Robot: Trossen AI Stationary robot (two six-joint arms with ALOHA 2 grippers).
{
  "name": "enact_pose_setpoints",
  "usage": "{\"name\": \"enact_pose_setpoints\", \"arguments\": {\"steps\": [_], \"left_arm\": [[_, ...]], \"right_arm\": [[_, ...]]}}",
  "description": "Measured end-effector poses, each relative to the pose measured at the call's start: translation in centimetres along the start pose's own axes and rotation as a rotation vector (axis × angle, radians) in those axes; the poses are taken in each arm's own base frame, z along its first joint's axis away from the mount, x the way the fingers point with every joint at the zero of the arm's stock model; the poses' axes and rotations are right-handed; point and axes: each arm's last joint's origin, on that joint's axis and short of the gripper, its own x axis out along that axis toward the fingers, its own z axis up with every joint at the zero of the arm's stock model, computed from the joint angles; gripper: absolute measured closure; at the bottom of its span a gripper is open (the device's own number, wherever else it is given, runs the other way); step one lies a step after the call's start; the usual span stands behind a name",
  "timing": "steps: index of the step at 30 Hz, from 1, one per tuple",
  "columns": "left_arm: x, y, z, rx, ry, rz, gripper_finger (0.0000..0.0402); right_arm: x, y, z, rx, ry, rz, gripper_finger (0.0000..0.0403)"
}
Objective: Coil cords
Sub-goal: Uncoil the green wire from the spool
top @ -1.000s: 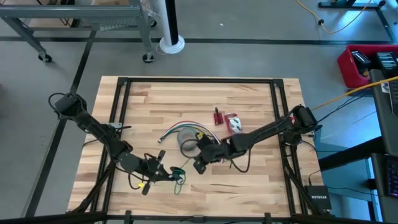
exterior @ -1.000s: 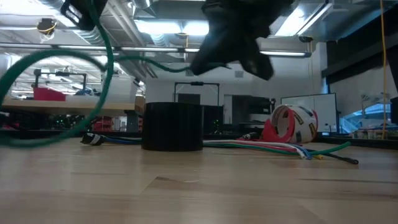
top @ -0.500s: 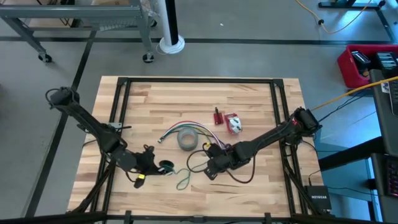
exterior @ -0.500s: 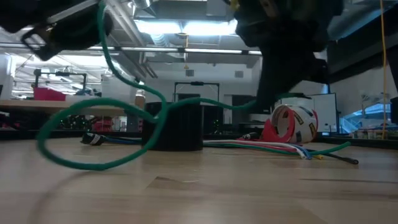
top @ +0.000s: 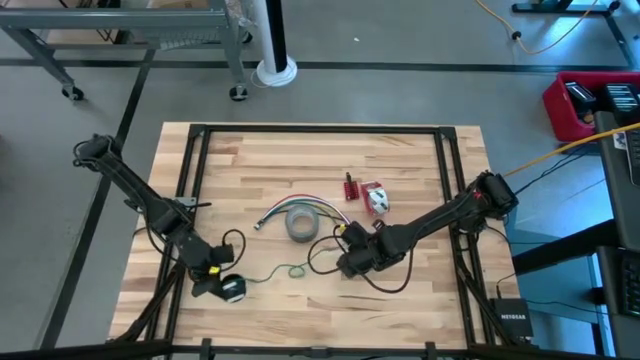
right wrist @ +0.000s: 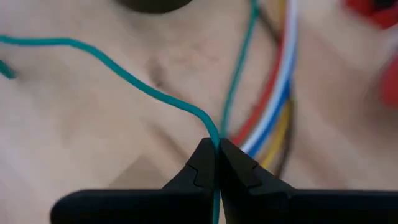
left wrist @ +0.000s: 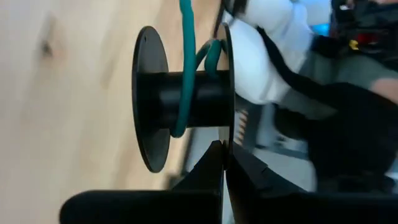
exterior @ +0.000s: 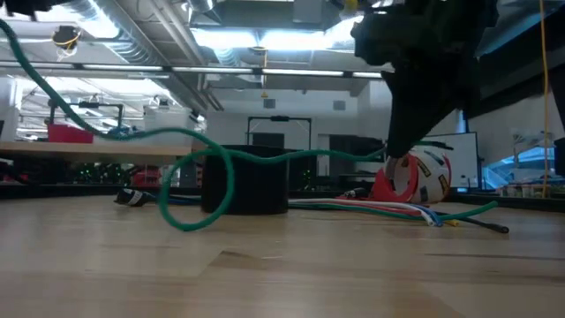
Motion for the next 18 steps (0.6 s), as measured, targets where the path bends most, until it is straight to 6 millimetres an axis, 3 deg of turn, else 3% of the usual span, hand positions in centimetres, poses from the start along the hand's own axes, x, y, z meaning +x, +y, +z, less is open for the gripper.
{"name": "enact_pose_setpoints", "arguments": {"steps": [6,18], "left_arm": [[-0.6,-0.5,-0.3,-0.13,0.107,-0.077,0.0401],[-0.9,-2.3,0.2,0.033,0.065,-0.268,0.0401]], "right_arm": [[-0.8,-0.9,1.0,0.016,-0.089,-0.05,0.0396],[-4.3,-2.6,3.8,0.121,-0.239,0.031,0.0396]]}}
